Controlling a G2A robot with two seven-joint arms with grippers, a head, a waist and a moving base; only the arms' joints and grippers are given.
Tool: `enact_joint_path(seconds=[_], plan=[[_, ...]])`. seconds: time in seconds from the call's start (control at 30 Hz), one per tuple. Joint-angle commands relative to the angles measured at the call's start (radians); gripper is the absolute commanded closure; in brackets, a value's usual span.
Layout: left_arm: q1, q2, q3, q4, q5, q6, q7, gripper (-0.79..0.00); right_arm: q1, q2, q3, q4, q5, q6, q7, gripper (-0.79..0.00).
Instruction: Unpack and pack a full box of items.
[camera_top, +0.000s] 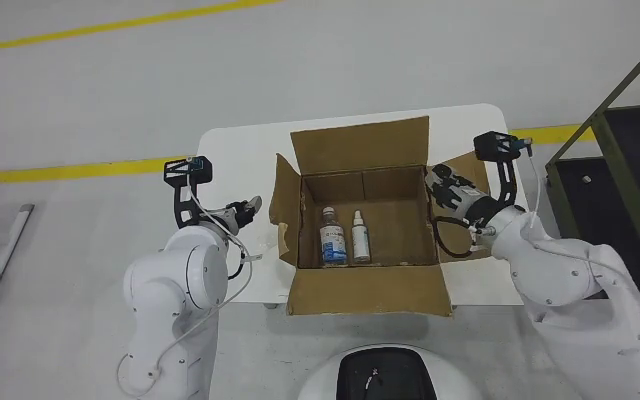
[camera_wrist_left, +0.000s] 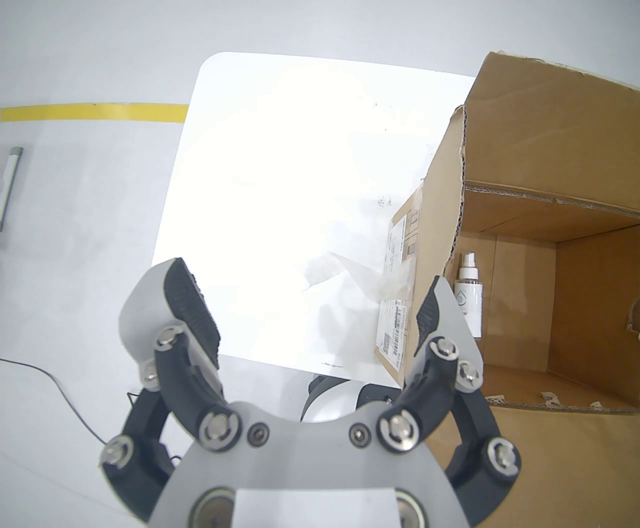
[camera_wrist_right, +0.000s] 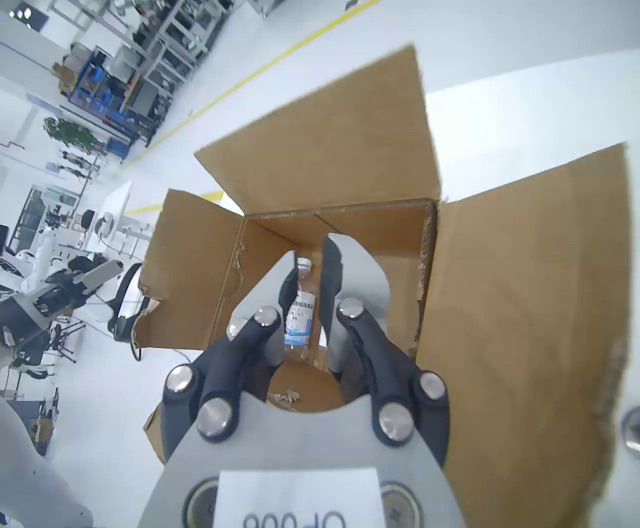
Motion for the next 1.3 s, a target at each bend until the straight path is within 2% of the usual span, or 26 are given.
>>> enact_joint_path(seconds=[0.0, 0.3, 0.43, 0.6, 0.73, 0.87, 0.9, 1.1, 1.27], plan=[[0.0, 0.0, 0.0, 0.0, 0.0, 0.0, 0.0, -0.785, -0.016, 0.0, 0.017, -0.01, 0.007, 0.0, -0.014, 0.0], [0.0, 0.0, 0.0, 0.0, 0.0, 0.0, 0.0, -0.785, -0.016, 0.0, 0.017, -0.01, 0.007, 0.0, -0.014, 0.0], [0.0, 0.0, 0.0, 0.0, 0.0, 0.0, 0.0, -0.785, -0.03, 0.002, 0.02, -0.006, 0.003, -0.045, -0.046, 0.0], [0.0, 0.0, 0.0, 0.0, 0.0, 0.0, 0.0, -0.785, -0.037, 0.019, 0.144, -0.027, -0.133, -0.08, -0.047, 0.0], [0.0, 0.0, 0.0, 0.0, 0.0, 0.0, 0.0, -0.785, -0.056, 0.043, 0.278, -0.041, -0.302, -0.14, 0.079, 0.0], [0.0, 0.0, 0.0, 0.0, 0.0, 0.0, 0.0, -0.785, -0.084, 0.071, 0.357, -0.054, -0.604, -0.235, 0.302, 0.0], [0.0, 0.0, 0.0, 0.0, 0.0, 0.0, 0.0, -0.785, -0.088, 0.075, 0.362, -0.057, -0.64, -0.259, 0.354, 0.0], [0.0, 0.0, 0.0, 0.0, 0.0, 0.0, 0.0, -0.785, -0.103, 0.091, 0.372, -0.028, -0.721, -0.4, 0.611, 0.0], [0.0, 0.0, 0.0, 0.0, 0.0, 0.0, 0.0, -0.785, -0.103, 0.091, 0.372, -0.028, -0.721, -0.4, 0.611, 0.0]])
